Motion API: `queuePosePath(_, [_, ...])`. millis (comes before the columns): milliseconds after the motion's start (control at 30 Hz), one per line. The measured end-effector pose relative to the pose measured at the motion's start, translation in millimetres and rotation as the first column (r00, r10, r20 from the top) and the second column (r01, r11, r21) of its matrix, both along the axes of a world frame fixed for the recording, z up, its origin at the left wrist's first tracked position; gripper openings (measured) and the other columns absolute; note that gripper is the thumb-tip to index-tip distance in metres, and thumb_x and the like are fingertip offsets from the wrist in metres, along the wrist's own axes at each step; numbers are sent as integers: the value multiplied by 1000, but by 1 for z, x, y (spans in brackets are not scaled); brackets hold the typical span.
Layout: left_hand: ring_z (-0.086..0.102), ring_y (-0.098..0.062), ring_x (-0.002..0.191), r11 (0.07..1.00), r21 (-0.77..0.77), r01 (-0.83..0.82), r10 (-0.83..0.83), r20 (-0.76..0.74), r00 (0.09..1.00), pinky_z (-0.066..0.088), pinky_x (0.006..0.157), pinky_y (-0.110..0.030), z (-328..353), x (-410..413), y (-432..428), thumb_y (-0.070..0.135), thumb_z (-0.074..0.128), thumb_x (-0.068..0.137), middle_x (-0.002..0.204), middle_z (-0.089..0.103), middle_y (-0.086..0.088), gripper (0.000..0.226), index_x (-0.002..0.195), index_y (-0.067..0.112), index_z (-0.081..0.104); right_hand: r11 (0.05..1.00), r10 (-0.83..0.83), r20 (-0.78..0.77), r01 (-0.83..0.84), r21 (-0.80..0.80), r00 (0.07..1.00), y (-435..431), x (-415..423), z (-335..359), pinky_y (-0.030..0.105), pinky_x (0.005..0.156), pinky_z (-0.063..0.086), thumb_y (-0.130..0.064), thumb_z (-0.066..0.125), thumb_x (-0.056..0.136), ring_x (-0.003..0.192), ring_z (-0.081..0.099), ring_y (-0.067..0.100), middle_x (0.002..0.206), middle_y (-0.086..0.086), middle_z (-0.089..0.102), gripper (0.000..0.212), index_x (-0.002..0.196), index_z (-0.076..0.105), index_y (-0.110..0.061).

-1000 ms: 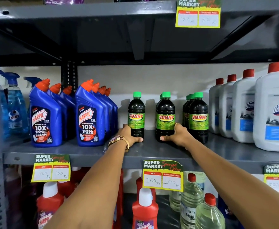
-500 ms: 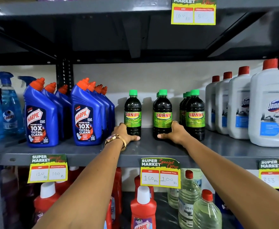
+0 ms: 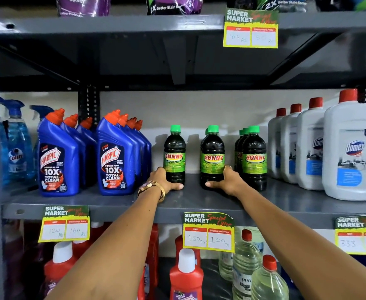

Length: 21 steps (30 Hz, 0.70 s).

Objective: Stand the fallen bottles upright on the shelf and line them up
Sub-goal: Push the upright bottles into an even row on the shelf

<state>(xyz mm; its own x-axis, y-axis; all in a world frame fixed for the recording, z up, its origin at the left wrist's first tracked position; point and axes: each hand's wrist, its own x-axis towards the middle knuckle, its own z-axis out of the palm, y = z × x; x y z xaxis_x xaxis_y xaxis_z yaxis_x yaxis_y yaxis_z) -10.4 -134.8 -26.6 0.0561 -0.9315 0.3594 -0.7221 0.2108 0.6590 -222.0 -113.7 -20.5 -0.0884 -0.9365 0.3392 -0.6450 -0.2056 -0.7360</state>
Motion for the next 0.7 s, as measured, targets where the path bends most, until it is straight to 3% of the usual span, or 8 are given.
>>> queuePosePath(100, [54, -29, 114, 999, 42, 15, -16, 43, 999, 45, 99, -37, 3, 1, 1, 42, 83, 65, 130, 55, -12, 83, 129, 7, 45, 1000, -10, -2, 10, -7, 1000, 3, 0, 0, 34, 102, 39, -28, 79, 76, 126, 49, 31, 135, 18, 53, 75, 133, 39, 1])
queuePosePath(167, [40, -31, 132, 988, 148, 34, -54, 134, 990, 34, 110, -40, 9, -1, 7, 50, 76, 70, 150, 32, -18, 105, 146, 3, 20, 1000, -5, 10, 5, 4, 1000, 8, -1, 1, 33, 102, 41, -32, 81, 73, 125, 51, 31, 133, 16, 55, 78, 132, 42, 0])
queuePosePath(233, [14, -34, 144, 970, 243, -15, -50, 260, 964, 17, 117, -40, 11, -2, 20, 61, 65, 75, 157, -4, -24, 125, 145, -5, -16, 999, 21, 13, -21, 29, 1000, 15, -5, 2, 36, 103, 44, -38, 84, 66, 120, 56, 29, 129, 14, 60, 82, 130, 49, -2])
queuePosePath(300, [6, -36, 145, 969, 237, -73, -10, 332, 943, 12, 118, -41, 10, -4, 34, 68, 57, 76, 156, -9, -25, 129, 140, -5, -27, 997, 8, 2, -8, 73, 1000, 28, -20, 3, 45, 101, 47, -40, 88, 59, 115, 60, 34, 122, 18, 64, 88, 128, 51, 3])
queuePosePath(400, [13, -40, 141, 998, 4, -70, 63, 378, 924, 17, 116, -44, -5, -18, 57, 61, 56, 82, 152, 9, -25, 108, 146, -1, -4, 992, -54, 80, 44, 120, 995, 43, -59, 6, 46, 96, 50, -20, 84, 69, 105, 63, 40, 117, 32, 63, 65, 115, 58, 18])
queuePosePath(500, [44, -27, 110, 953, -280, 120, -27, 316, 948, 43, 91, -39, -9, -39, 72, 49, 62, 82, 119, 40, -9, 55, 116, 12, 40, 988, -121, 188, 99, 122, 975, 44, -95, 8, 39, 87, 56, -15, 84, 69, 86, 63, 24, 97, 17, 67, 28, 82, 64, 0])
queuePosePath(600, [50, -17, 89, 882, -239, 407, -298, 387, 873, 44, 77, -32, -5, -71, 78, 42, 59, 87, 98, 50, -1, 28, 94, 17, 49, 976, -211, 315, 184, 112, 925, 38, -107, 10, 35, 72, 57, -15, 85, 68, 86, 61, 24, 91, 12, 60, 34, 79, 55, -6])
queuePosePath(700, [52, -19, 101, 846, -75, 529, -438, 468, 767, 44, 89, -35, -3, -96, 74, 40, 57, 90, 106, 52, -3, 30, 106, 15, 56, 962, -275, 311, 259, 91, 910, 36, -102, 9, 38, 79, 58, -23, 88, 64, 79, 62, 26, 81, 8, 57, 48, 74, 44, -9])
